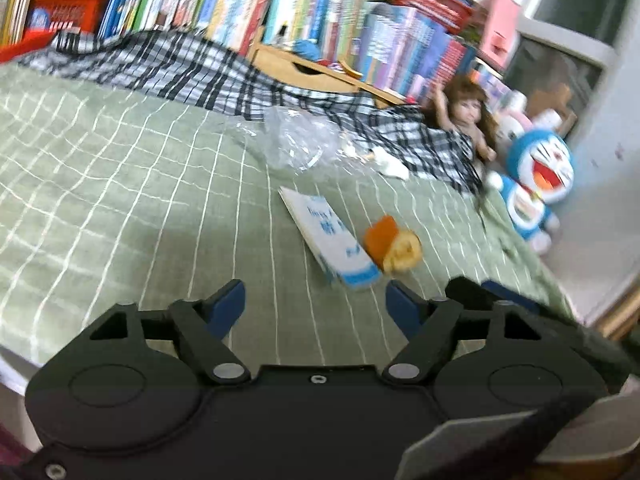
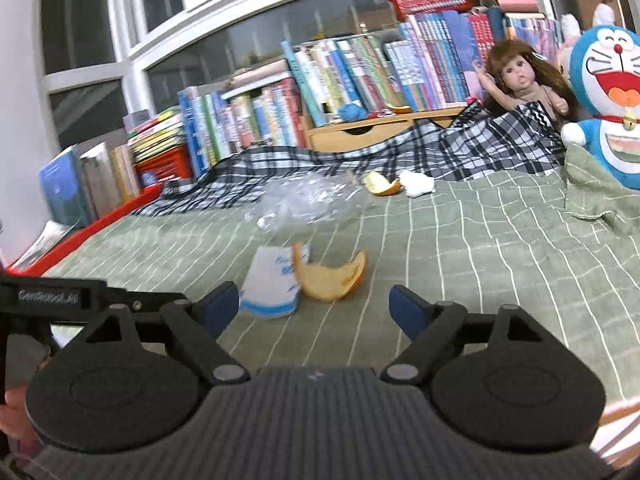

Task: Organize books
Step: 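Grasp the white-blue packet with the left tool while the right tool grasps the orange peel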

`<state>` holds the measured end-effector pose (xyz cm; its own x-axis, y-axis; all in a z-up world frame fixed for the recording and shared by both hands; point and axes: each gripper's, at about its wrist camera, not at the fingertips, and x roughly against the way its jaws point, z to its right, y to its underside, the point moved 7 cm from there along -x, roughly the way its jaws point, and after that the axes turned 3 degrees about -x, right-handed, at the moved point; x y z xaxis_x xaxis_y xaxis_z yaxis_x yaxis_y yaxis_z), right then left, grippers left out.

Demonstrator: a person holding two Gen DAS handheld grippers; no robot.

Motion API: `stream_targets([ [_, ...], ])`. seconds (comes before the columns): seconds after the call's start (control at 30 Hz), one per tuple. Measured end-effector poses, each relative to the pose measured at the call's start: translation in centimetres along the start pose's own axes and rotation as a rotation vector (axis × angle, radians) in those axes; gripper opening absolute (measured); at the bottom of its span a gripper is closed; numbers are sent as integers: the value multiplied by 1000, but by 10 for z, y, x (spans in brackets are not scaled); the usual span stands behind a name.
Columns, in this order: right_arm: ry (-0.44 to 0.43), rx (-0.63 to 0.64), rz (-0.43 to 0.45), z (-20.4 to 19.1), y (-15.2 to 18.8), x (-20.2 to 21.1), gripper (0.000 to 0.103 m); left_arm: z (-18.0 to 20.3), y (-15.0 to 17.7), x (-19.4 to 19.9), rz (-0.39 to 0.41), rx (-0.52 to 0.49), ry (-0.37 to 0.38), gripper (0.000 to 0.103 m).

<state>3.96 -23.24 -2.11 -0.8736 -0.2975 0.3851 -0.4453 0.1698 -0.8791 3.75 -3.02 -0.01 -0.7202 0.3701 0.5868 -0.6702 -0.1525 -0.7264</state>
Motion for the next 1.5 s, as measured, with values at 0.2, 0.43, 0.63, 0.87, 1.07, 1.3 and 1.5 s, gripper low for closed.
stream_targets([
  [0.2, 21, -24, -26, 4, -2, -37, 91, -11, -26, -53, -23, 74, -36, 51],
  [0.43, 23, -59, -63, 11, -3, -64, 88, -22, -37, -95, -55, 176, -36, 41],
  [0.63, -5, -43, -64, 8, -1, -66, 56, -15, -40, -109, -56, 198, -20, 33],
  [0.87, 15, 1, -30, 6, -2, -51, 35, 0, -35, -117, -63, 165, -31, 14],
  [1.07, 33, -23, -11, 15, -3, -41, 31, 7, -33, -107, -39, 125, -45, 11],
  [1.3, 87, 19, -6, 20, -2, -39, 31, 12, -25, -107, -63, 126, 6, 21],
  [1.5, 87, 6, 4, 24, 0, -36, 30, 26, -26, -116, -98, 197, 116, 38],
])
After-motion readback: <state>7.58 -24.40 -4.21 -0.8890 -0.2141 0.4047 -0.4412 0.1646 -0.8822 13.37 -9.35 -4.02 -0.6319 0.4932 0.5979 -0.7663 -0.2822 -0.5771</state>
